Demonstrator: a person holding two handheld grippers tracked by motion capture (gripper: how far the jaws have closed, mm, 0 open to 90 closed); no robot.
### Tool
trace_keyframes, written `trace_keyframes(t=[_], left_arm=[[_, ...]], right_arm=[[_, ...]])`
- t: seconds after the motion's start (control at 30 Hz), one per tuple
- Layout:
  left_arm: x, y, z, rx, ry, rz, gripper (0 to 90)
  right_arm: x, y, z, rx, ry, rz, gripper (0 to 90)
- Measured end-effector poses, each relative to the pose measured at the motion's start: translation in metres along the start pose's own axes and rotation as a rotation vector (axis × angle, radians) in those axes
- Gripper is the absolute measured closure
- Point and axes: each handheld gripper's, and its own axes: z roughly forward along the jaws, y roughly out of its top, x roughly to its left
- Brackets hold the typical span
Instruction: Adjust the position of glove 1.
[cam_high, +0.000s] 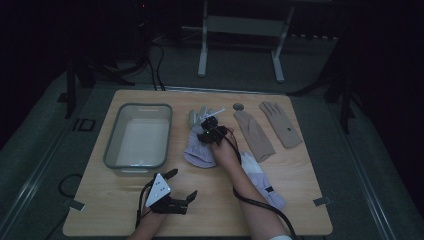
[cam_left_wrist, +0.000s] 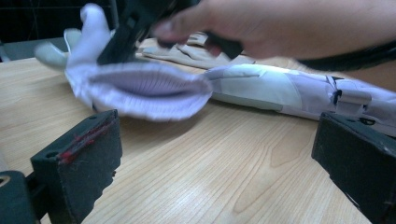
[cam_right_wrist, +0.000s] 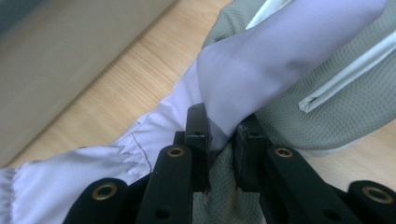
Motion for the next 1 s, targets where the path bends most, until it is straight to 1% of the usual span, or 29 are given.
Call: trace_keyframes(t=[0.03, 0.07, 0.1, 0.17, 0.2, 0.27, 0.33, 0.43, 0.47, 0.5, 0.53, 0.6, 0.67, 0.7, 0.73, 0.77, 0.8, 0.83, 0.87, 0.9, 0.93, 0.97, 1.0], left_arm=[[0.000, 0.000, 0.000, 0.000, 0.001, 0.000, 2.1], [0.000, 0.000, 0.000, 0.000, 0.001, 0.000, 2.1], [0.000, 0.000, 0.000, 0.000, 0.002, 0.002, 2.1], [-0.001, 0.000, 0.000, -0.001, 0.003, 0.003, 2.1], [-0.001, 0.000, 0.000, -0.001, 0.003, 0.003, 2.1], [-0.001, 0.000, 0.000, 0.001, 0.004, 0.005, 2.1], [-0.001, 0.000, 0.000, 0.000, 0.006, 0.004, 2.1], [-0.001, 0.000, 0.000, -0.004, 0.008, 0.010, 2.1], [-0.002, 0.000, 0.000, -0.003, 0.007, 0.012, 2.1], [-0.002, 0.000, 0.000, -0.004, 0.007, 0.014, 2.1], [-0.002, 0.000, 0.000, -0.002, 0.007, 0.014, 2.1], [-0.003, 0.000, 0.000, -0.006, 0.021, 0.028, 2.1], [-0.004, 0.000, 0.000, -0.001, 0.026, 0.035, 2.1], [-0.004, 0.000, 0.000, -0.002, 0.025, 0.033, 2.1], [-0.003, 0.000, 0.000, 0.000, 0.022, 0.025, 2.1], [-0.003, 0.000, 0.000, 0.000, 0.022, 0.025, 2.1], [-0.002, 0.000, 0.000, 0.000, 0.020, 0.022, 2.1], [-0.002, 0.000, 0.000, 0.001, 0.020, 0.021, 2.1], [-0.002, 0.000, 0.000, -0.002, 0.017, 0.021, 2.1], [-0.002, 0.000, 0.000, -0.002, 0.017, 0.021, 2.1], [-0.002, 0.000, 0.000, 0.000, 0.019, 0.022, 2.1], [-0.002, 0.000, 0.000, -0.001, 0.018, 0.022, 2.1], [-0.002, 0.000, 0.000, 0.000, 0.017, 0.022, 2.1]], right_arm=[[0.003, 0.000, -0.014, -0.016, -0.003, -0.026, 78.3], [0.003, 0.000, -0.014, -0.016, -0.003, -0.026, 78.3], [0.008, -0.002, -0.029, -0.034, 0.000, -0.038, 78.3], [0.012, -0.007, -0.042, -0.056, 0.000, -0.040, 78.2], [0.012, -0.007, -0.042, -0.056, 0.000, -0.040, 78.2], [0.016, -0.012, -0.052, -0.078, 0.008, -0.040, 78.2], [0.020, -0.019, -0.061, -0.094, -0.004, -0.036, 78.1], [0.027, -0.032, -0.071, -0.100, -0.009, -0.037, 78.1], [0.029, -0.042, -0.074, -0.101, -0.016, -0.042, 78.1], [0.029, -0.042, -0.074, -0.101, -0.016, -0.042, 78.1], [0.029, -0.046, -0.074, -0.097, -0.017, -0.045, 78.0], [0.027, -0.054, -0.072, -0.091, -0.018, -0.030, 78.1], [0.028, -0.062, -0.065, -0.065, -0.021, -0.037, 78.0], [0.028, -0.066, -0.061, -0.054, -0.014, -0.031, 78.0], [0.027, -0.071, -0.052, -0.033, -0.004, -0.026, 77.8], [0.027, -0.071, -0.052, -0.033, -0.004, -0.026, 77.8], [0.027, -0.072, -0.048, -0.023, -0.006, -0.024, 77.7], [0.025, -0.073, -0.044, -0.015, -0.008, -0.029, 77.5], [0.024, -0.075, -0.036, -0.002, -0.010, -0.042, 76.7], [0.024, -0.075, -0.036, -0.002, -0.010, -0.042, 76.7], [0.021, -0.076, -0.030, 0.004, -0.001, -0.039, 75.7], [0.021, -0.076, -0.030, 0.004, -0.001, -0.039, 75.7], [0.019, -0.076, -0.028, -0.004, -0.001, -0.033, 75.3]])
